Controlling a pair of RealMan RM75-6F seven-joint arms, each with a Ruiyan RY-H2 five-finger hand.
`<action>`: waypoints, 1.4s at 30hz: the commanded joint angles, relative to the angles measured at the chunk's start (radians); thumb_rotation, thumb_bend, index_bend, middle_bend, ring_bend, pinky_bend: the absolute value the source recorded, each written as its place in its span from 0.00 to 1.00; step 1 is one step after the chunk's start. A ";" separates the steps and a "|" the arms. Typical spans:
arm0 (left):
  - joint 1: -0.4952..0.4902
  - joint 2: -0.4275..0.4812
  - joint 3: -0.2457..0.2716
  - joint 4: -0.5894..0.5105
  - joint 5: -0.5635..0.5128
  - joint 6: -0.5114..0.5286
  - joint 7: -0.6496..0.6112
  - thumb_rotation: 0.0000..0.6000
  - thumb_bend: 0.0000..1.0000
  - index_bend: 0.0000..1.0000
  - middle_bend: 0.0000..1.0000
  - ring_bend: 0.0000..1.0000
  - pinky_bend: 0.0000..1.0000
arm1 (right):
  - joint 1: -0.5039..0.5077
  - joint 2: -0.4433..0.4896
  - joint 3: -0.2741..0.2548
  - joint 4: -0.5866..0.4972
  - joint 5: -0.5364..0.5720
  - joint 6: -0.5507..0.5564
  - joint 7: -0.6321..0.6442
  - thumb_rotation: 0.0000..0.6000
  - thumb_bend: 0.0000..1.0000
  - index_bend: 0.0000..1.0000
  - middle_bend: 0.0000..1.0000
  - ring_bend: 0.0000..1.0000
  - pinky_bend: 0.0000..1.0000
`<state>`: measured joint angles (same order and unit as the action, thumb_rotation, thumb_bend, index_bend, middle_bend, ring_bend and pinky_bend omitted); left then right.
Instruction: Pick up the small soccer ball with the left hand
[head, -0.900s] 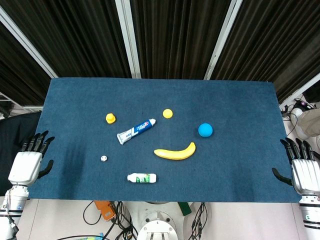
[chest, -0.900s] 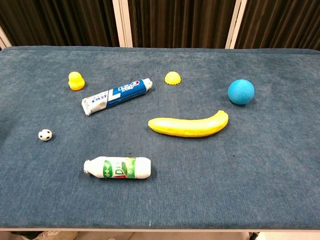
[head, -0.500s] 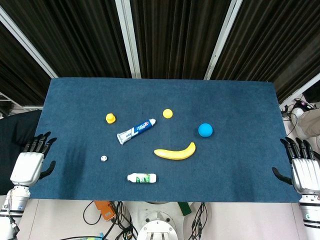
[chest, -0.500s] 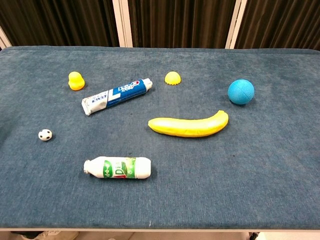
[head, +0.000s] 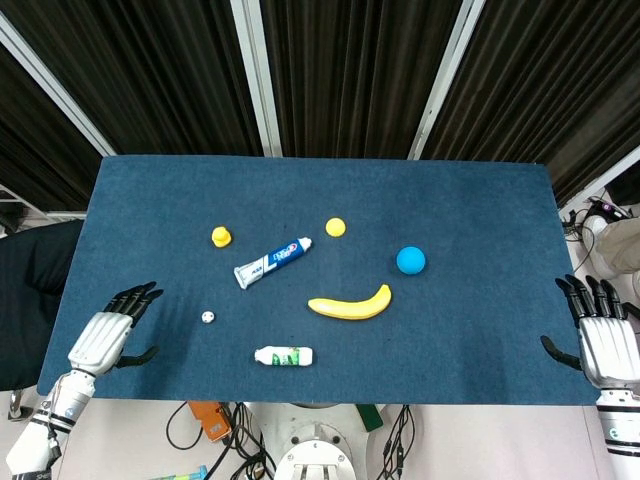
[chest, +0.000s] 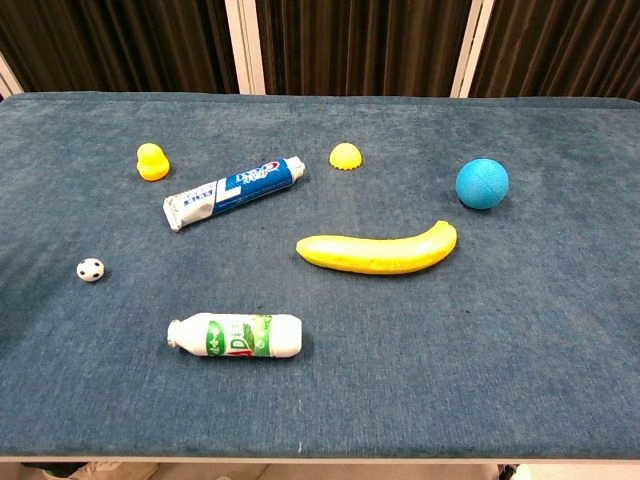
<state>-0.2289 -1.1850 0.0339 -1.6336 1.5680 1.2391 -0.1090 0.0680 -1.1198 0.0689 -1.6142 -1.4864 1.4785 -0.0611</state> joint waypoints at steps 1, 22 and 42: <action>-0.036 -0.023 -0.010 0.027 -0.013 -0.047 -0.065 1.00 0.22 0.11 0.00 0.00 0.08 | 0.001 0.001 0.002 0.000 0.003 -0.001 0.001 1.00 0.35 0.17 0.16 0.08 0.00; -0.161 -0.127 -0.050 0.131 -0.076 -0.192 -0.173 1.00 0.16 0.30 0.00 0.00 0.08 | 0.000 -0.002 0.001 -0.005 0.008 -0.001 -0.018 1.00 0.35 0.17 0.16 0.08 0.00; -0.233 -0.203 -0.065 0.186 -0.160 -0.301 -0.132 1.00 0.22 0.41 0.00 0.00 0.08 | 0.001 0.002 0.000 -0.010 0.015 -0.009 -0.020 1.00 0.35 0.17 0.16 0.08 0.00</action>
<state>-0.4603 -1.3869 -0.0310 -1.4487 1.4100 0.9402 -0.2419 0.0692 -1.1182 0.0691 -1.6238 -1.4710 1.4691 -0.0812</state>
